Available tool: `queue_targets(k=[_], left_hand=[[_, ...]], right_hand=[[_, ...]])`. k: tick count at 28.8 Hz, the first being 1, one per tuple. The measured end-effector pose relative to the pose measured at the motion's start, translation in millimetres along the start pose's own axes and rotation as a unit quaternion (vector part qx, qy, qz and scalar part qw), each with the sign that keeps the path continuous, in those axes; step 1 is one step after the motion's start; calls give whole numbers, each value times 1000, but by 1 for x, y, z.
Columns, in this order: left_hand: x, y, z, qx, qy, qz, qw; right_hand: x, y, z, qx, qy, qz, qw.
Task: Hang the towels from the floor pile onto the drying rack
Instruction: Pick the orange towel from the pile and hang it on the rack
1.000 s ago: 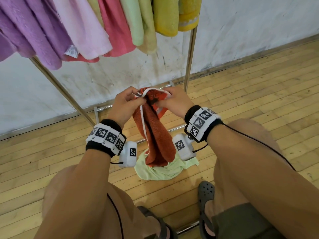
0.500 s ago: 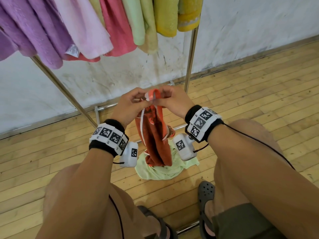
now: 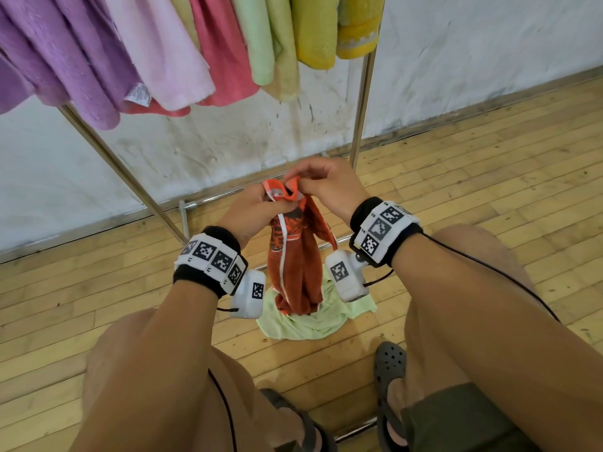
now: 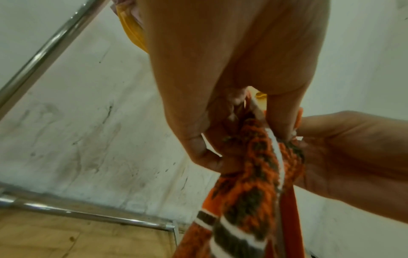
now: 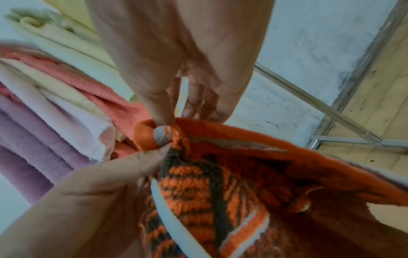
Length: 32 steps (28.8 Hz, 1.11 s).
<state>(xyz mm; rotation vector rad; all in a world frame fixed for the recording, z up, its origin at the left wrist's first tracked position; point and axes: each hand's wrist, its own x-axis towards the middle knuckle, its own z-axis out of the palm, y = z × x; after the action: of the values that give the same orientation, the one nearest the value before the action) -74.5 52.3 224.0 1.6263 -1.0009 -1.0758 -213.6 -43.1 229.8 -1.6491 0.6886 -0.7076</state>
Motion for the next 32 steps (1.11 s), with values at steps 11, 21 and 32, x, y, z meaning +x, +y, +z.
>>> queue_targets(k=[11, 21, 32], left_hand=[[-2, 7, -11, -84, 98, 51, 990], [-6, 6, 0, -26, 9, 23, 999], [7, -7, -8, -82, 125, 45, 988]], right_hand=[[2, 12, 3, -127, -139, 114, 975], [1, 0, -1, -19, -27, 22, 999], [4, 16, 3, -139, -97, 158, 973]])
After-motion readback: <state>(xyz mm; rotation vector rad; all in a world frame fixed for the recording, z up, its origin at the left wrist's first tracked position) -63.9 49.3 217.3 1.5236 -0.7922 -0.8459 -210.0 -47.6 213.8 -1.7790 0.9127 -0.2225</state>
